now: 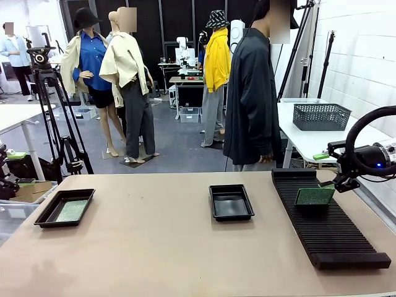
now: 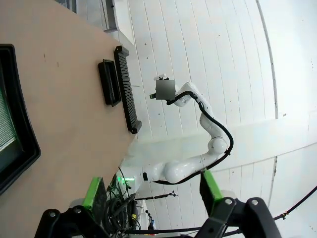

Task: Inspect and transfer BCBs to ESD trays.
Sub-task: Pick up the Blank PCB from the PCB Rack and place it in the right ESD tray.

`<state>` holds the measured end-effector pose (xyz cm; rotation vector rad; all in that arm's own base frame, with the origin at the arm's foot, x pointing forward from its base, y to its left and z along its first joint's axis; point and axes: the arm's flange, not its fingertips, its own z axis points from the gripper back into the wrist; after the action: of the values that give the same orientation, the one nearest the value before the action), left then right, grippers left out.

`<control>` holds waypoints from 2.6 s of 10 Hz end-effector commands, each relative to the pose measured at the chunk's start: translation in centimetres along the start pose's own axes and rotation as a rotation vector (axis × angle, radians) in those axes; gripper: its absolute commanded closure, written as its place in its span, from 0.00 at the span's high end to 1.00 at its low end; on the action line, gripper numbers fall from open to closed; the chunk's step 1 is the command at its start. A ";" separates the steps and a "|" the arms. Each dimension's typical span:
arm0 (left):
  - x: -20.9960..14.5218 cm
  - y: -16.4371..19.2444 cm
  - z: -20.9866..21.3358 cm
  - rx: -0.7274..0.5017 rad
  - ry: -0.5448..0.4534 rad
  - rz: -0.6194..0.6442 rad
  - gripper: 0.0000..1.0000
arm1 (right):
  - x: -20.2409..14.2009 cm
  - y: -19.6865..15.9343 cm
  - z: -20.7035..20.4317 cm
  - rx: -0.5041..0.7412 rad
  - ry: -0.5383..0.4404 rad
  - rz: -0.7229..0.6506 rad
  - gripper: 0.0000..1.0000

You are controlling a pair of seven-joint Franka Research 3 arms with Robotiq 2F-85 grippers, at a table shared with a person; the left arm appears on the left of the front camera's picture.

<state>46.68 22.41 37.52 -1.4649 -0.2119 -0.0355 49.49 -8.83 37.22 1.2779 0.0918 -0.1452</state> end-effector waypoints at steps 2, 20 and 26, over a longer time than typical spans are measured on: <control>0.1 -0.1 0.1 -0.001 -0.004 -0.005 1.00 | -0.2 0.2 -0.1 0.001 0.001 0.003 1.00; 0.1 -0.1 0.1 -0.001 -0.004 -0.005 1.00 | 1.2 9.9 -9.9 -1.141 0.799 1.449 1.00; 0.1 -0.1 0.1 -0.001 -0.004 -0.005 1.00 | 1.9 7.7 -10.3 -1.174 0.899 1.438 1.00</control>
<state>46.68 22.48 37.46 -1.4648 -0.2120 -0.0337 52.52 3.23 42.31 -0.0432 -0.0059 1.5262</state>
